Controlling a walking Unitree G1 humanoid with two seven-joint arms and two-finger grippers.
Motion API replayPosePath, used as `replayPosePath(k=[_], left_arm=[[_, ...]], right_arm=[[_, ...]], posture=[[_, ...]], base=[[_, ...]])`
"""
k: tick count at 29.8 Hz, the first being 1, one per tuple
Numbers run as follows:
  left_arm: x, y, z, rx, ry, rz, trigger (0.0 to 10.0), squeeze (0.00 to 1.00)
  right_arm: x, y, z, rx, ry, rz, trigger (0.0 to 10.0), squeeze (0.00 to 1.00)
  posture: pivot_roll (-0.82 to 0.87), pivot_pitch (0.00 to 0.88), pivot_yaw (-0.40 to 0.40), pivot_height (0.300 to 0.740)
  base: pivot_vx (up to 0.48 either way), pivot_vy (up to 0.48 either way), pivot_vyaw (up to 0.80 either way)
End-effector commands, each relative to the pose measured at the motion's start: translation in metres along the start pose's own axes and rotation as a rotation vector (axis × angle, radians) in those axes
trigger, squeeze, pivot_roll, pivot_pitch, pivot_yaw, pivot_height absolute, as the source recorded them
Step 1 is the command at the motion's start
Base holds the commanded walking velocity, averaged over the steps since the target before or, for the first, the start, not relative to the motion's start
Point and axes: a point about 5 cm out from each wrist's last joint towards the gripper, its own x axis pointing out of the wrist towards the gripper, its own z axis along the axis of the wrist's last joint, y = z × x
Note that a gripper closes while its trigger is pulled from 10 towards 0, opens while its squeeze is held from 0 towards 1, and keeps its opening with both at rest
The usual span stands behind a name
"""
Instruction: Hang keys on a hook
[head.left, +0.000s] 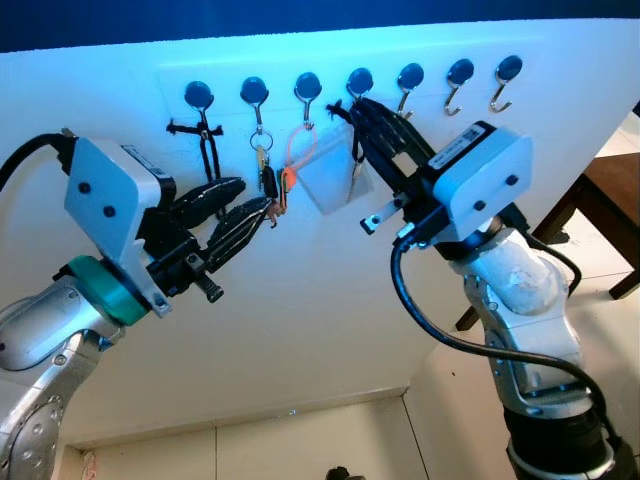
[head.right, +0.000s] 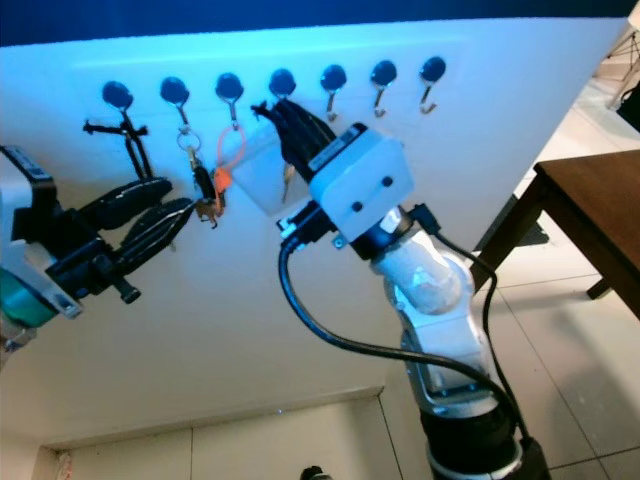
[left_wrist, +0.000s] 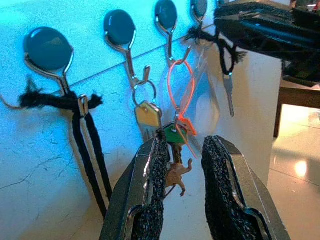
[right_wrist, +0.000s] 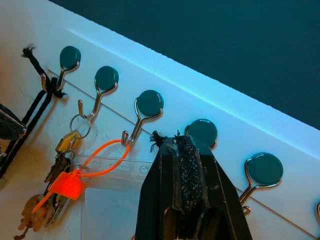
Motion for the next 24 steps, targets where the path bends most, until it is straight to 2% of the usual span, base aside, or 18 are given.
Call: replayPosePath(k=[1, 10, 24], left_arm=[[-0.001, -0.002, 0.0, 0.001, 0.013, -0.009, 10.0, 0.0], [0.0, -0.001, -0.001, 0.0, 0.011, -0.009, 10.0, 0.0], [0.001, -0.002, -0.003, 0.0, 0.008, -0.001, 10.0, 0.0]], right_arm=[[0.002, 0.001, 0.009, 0.014, -0.047, 0.02, 10.0, 0.0], [0.004, 0.005, 0.014, 0.029, -0.078, 0.053, 10.0, 0.0], [0.018, 0.014, 0.026, 0.081, -0.169, 0.134, 10.0, 0.0]], posture=[[-0.09, 0.078, 0.088, 0.74], [-0.09, 0.07, 0.086, 0.74], [-0.08, 0.057, 0.072, 0.74]], base=[[0.0, 0.0, 0.0], [0.0, 0.0, 0.0], [0.0, 0.0, 0.0]])
